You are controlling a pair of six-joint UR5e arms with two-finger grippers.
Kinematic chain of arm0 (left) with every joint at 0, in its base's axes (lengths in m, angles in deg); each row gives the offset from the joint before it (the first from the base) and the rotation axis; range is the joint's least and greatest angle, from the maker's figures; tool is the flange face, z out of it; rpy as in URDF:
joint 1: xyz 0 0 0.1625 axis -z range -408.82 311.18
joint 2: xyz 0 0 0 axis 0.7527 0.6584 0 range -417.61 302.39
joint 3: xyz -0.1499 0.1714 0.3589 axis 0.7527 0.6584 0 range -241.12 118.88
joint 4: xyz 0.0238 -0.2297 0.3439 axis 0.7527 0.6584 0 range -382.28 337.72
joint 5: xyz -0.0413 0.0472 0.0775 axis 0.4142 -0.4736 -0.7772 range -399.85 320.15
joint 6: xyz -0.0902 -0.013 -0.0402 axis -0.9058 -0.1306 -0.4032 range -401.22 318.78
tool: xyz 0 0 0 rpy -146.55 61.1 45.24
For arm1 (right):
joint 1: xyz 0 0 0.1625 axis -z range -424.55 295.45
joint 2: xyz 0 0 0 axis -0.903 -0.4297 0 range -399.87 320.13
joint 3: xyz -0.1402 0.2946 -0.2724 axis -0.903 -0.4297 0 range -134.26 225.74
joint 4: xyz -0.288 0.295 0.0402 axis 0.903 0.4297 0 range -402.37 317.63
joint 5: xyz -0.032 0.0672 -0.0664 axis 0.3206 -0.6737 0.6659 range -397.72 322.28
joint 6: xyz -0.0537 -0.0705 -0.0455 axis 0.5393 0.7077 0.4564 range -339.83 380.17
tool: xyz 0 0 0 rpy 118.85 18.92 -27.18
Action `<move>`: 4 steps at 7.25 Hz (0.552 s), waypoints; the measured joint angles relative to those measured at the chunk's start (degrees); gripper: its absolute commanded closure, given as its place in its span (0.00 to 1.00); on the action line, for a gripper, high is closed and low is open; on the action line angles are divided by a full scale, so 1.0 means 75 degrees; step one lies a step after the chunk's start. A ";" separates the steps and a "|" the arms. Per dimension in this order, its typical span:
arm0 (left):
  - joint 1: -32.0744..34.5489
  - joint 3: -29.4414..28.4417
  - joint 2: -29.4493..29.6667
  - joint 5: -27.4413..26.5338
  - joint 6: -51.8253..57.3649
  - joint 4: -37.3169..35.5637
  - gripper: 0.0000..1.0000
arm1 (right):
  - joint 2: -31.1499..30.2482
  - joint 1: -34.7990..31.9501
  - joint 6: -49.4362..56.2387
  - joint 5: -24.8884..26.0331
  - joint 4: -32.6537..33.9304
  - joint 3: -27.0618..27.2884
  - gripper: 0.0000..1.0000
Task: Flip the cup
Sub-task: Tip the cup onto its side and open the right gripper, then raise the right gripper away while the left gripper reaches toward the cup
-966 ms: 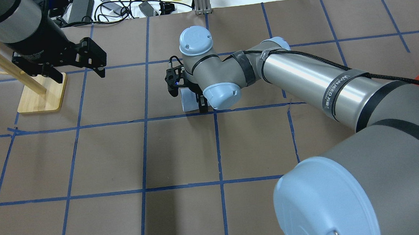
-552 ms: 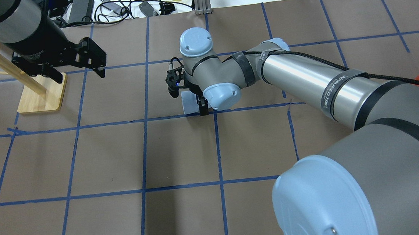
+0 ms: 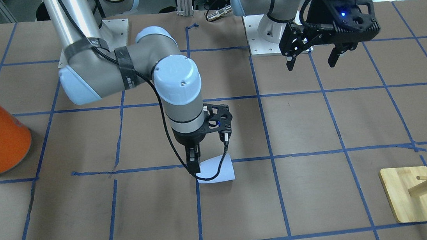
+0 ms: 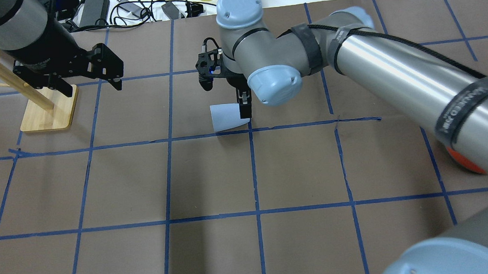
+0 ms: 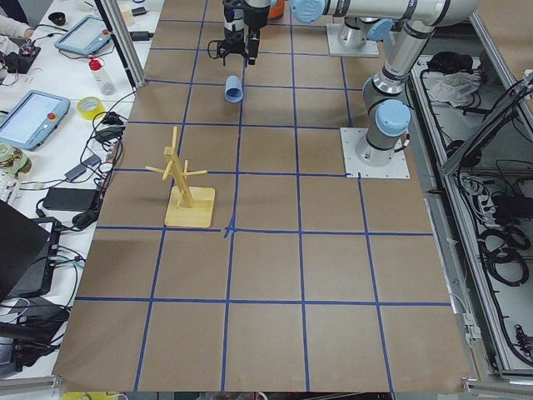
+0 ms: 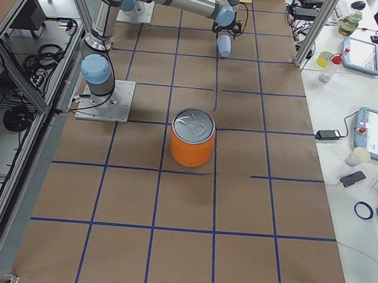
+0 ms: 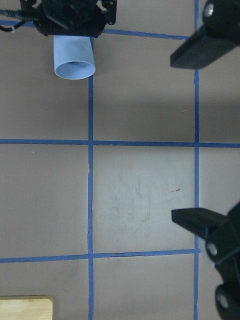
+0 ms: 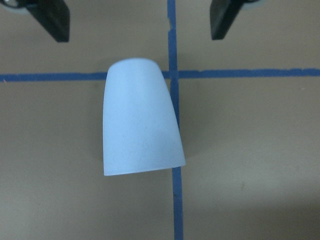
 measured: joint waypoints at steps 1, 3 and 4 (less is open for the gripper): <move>-0.0005 0.0003 0.0008 0.0011 0.0035 -0.0005 0.00 | -0.0531 0.0343 -0.0109 0.0003 -0.0618 0.0011 0.00; -0.0039 -0.0003 -0.0002 0.0414 0.0028 -0.0002 0.00 | -0.1458 0.1114 -0.0533 0.0004 -0.1607 0.0023 0.00; -0.0067 -0.0004 0.0024 0.0670 0.0025 0.0016 0.00 | -0.1849 0.1492 -0.0905 0.0004 -0.2051 0.0026 0.00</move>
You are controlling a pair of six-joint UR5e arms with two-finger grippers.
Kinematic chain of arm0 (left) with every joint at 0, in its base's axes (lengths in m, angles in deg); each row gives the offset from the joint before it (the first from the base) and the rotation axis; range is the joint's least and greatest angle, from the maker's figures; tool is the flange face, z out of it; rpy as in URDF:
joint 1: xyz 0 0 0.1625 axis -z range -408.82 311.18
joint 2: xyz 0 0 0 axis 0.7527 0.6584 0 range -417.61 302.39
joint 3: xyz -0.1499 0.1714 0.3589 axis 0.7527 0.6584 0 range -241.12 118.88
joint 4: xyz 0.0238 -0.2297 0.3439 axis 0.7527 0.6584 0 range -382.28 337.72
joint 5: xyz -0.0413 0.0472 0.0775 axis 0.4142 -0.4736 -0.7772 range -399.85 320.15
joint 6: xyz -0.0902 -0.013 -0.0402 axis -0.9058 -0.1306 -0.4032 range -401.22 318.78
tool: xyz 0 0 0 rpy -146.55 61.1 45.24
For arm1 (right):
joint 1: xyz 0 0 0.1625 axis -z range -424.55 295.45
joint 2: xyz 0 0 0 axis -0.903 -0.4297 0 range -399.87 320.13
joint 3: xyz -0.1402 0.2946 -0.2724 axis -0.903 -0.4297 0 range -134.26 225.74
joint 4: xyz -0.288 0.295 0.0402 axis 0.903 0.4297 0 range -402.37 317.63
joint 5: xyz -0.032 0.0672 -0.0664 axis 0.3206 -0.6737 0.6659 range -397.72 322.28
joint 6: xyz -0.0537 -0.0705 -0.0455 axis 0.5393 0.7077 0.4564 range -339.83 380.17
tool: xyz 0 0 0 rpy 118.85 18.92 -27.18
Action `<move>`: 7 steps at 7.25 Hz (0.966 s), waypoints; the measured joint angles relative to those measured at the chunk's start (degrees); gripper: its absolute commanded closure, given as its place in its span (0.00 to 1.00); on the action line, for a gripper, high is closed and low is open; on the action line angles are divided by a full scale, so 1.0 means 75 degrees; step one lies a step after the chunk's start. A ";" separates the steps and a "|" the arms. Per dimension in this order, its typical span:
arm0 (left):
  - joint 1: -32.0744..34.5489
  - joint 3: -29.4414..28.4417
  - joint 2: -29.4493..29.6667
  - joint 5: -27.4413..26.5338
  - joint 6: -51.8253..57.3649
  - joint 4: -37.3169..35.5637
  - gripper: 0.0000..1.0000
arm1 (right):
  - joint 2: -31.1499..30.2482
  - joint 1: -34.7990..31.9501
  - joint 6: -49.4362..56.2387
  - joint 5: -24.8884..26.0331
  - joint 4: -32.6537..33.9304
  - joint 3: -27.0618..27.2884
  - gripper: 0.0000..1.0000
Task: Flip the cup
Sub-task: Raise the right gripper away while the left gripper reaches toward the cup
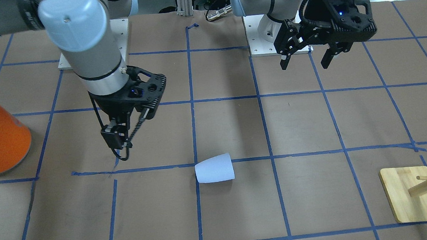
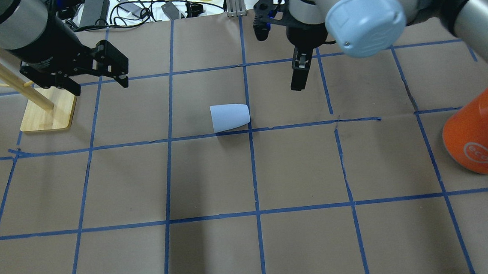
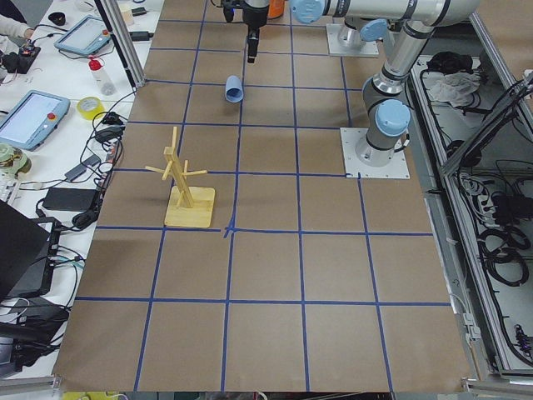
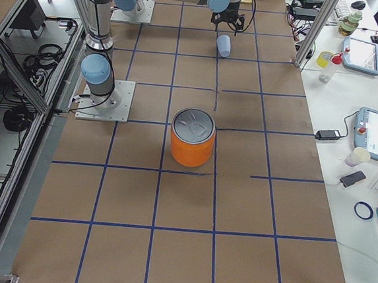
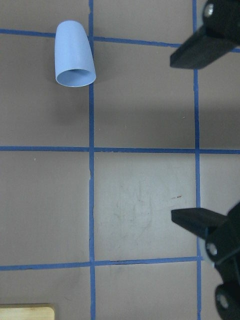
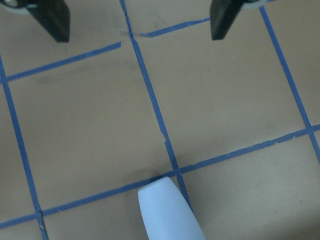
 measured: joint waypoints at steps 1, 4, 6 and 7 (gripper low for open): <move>-0.0057 0.0016 0.0114 0.0404 0.0005 0.0028 0.00 | -0.0300 0.0311 -0.0533 0.0000 -0.0373 0.0004 0.00; -0.0509 0.0102 0.0874 0.2715 0.0234 -0.0146 0.00 | -0.0955 0.0739 -0.3688 0.0010 -0.1104 0.0026 0.00; -0.0717 0.0337 0.1627 0.4035 0.0857 -0.0612 0.00 | -0.1241 0.0823 -0.6214 0.0018 -0.1190 0.0043 0.00; -0.0767 0.0751 0.1976 0.4639 0.1132 -0.1221 0.00 | -0.1319 0.0875 -0.7087 0.0136 -0.1188 0.0046 0.00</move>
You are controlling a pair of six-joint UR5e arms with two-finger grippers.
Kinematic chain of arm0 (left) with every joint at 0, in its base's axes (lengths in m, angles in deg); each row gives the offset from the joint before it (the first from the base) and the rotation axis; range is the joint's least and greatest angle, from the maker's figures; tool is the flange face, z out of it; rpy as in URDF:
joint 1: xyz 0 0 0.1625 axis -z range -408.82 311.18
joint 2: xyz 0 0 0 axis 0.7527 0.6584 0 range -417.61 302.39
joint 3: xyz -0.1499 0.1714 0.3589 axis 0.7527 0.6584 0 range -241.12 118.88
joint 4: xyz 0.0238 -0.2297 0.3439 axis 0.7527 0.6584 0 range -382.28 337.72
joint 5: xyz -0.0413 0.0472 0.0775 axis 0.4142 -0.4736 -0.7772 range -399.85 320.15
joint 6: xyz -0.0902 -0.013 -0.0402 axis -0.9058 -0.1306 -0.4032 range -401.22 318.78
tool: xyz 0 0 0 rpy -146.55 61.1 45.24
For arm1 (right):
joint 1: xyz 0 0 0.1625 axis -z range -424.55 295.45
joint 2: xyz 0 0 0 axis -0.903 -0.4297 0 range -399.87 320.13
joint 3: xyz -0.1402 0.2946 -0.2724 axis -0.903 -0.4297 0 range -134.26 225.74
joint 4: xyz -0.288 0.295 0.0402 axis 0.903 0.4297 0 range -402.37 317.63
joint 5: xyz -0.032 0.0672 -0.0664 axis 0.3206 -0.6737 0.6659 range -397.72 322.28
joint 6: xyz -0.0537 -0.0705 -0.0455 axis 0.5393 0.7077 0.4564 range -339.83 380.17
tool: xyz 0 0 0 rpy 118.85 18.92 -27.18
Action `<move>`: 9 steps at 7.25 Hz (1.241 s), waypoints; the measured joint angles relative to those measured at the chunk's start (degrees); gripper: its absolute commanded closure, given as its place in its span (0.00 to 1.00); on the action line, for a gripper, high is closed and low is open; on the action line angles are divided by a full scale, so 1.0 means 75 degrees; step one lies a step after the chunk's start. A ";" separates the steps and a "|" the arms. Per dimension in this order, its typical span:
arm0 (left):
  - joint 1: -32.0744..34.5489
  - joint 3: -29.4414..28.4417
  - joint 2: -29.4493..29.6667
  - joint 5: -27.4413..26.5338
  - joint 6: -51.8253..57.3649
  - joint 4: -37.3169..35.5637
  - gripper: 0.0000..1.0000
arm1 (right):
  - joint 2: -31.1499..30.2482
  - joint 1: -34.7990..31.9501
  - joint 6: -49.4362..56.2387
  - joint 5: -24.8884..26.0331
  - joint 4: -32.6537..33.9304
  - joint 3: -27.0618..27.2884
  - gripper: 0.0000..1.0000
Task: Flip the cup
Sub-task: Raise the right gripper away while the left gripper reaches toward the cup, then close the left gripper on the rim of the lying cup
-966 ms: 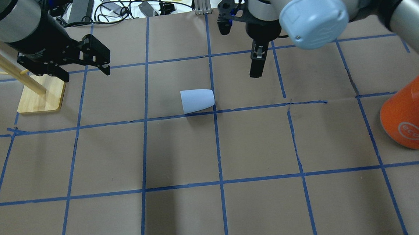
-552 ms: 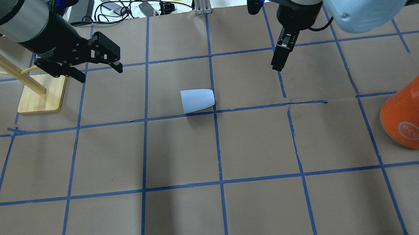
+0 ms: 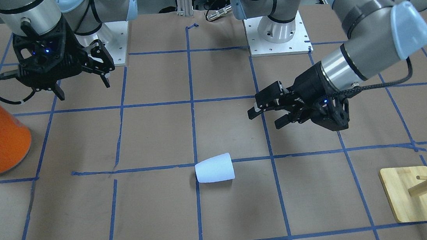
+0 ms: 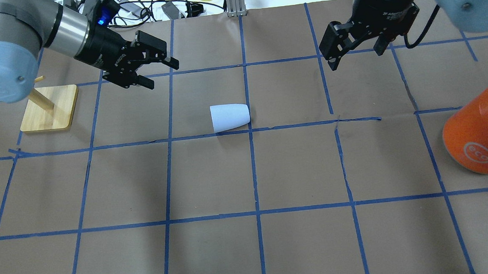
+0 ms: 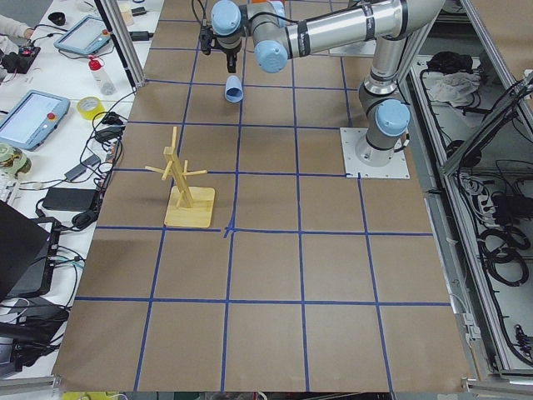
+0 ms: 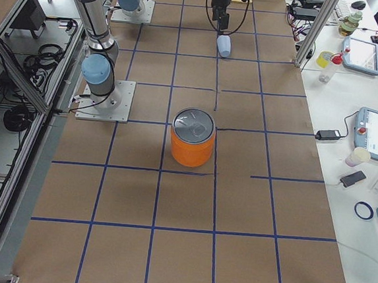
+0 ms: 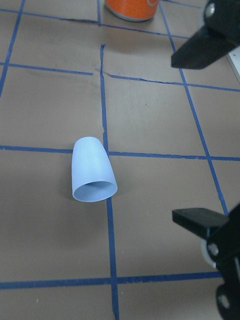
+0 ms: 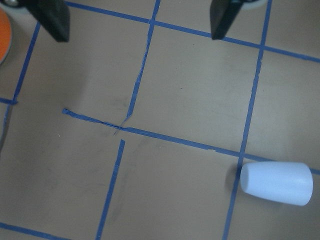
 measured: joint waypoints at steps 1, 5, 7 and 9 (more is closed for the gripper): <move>-0.0028 0.0507 0.0362 0.0380 0.0168 -0.0732 0.00 | -0.0035 0.0044 -0.0503 0.0203 -0.0013 0.0001 0.00; -0.0098 0.1164 0.1737 0.1833 0.0347 -0.2197 0.03 | -0.0054 0.0100 -0.0819 0.0327 -0.0006 0.0010 0.00; -0.0090 0.1193 0.2176 0.2030 0.0347 -0.2596 0.03 | -0.0048 0.0112 -0.0771 0.0264 -0.0013 0.0024 0.00; -0.0069 0.1193 0.2334 0.2059 0.0311 -0.2676 0.03 | -0.0044 0.0116 -0.0716 0.0242 -0.0022 0.0034 0.00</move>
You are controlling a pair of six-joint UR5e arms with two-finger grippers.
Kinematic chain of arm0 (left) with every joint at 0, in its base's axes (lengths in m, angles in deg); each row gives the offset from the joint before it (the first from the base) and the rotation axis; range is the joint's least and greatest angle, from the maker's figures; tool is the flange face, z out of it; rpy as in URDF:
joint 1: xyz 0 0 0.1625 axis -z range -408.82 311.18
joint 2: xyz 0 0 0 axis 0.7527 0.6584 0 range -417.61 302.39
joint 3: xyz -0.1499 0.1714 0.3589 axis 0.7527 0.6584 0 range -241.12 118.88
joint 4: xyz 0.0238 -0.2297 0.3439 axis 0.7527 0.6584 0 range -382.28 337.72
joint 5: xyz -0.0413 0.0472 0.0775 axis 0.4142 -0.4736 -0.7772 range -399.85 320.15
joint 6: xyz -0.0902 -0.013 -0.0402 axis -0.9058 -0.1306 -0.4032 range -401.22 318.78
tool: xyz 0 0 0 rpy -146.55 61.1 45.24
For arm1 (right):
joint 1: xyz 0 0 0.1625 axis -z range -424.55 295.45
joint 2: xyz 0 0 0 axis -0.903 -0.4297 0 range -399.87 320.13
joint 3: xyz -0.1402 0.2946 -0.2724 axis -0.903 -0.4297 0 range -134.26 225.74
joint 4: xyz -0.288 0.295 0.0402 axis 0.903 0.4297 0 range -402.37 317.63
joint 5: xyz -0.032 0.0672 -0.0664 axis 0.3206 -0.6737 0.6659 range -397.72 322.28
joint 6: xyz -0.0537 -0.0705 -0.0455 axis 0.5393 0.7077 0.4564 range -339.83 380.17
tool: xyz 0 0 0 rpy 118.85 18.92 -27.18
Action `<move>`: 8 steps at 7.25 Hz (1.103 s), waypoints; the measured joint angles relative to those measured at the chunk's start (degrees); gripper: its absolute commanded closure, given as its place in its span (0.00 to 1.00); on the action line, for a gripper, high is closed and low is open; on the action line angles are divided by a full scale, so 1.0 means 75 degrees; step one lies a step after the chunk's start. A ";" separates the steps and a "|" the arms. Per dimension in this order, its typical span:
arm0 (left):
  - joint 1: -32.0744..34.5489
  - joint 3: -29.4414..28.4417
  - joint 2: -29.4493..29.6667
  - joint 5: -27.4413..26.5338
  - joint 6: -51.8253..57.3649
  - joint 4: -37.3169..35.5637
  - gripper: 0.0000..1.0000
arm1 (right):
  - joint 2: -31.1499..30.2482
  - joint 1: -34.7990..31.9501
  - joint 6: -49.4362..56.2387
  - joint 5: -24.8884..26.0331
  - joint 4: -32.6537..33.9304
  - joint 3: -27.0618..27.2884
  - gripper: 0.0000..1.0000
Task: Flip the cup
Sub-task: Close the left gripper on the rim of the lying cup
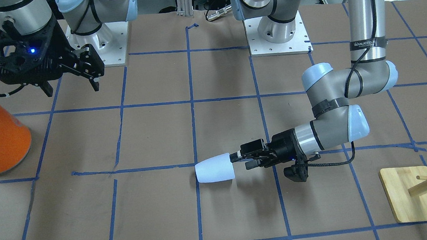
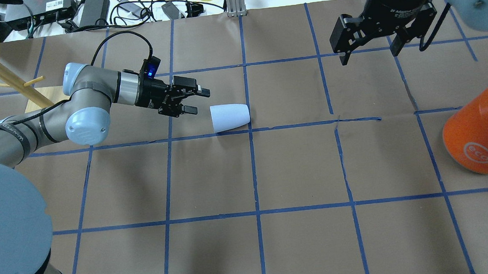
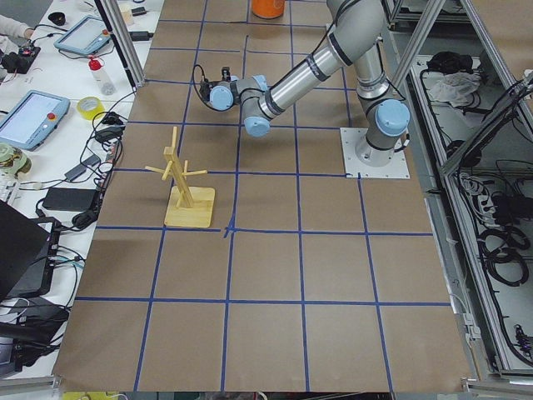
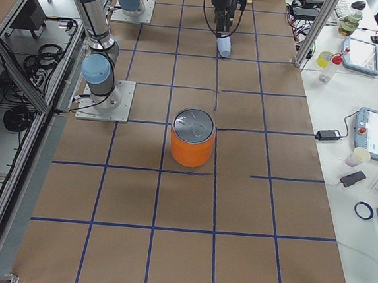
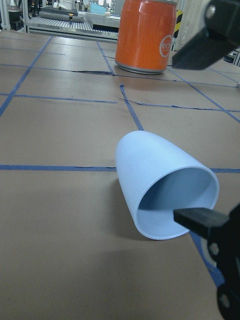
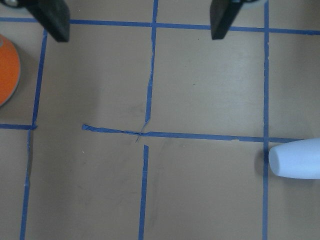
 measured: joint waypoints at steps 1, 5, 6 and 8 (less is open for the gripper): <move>0.0014 0.0002 0.0022 0.0002 -0.0022 -0.0005 0.07 | 0.0001 0.0000 0.0007 -0.0003 -0.0001 0.0002 0.00; 0.0323 0.0012 0.0318 0.0379 -0.0056 -0.0010 0.22 | 0.0001 0.0001 0.0011 -0.0006 -0.0011 0.0003 0.00; 0.0371 0.0013 0.0370 0.0480 -0.0059 -0.0009 0.39 | 0.0001 0.0001 0.0011 -0.0015 -0.0003 0.0007 0.00; 0.0413 0.0015 0.0491 0.0539 -0.0061 -0.0008 0.82 | 0.0004 0.0001 -0.0011 -0.0024 0.0003 0.0013 0.02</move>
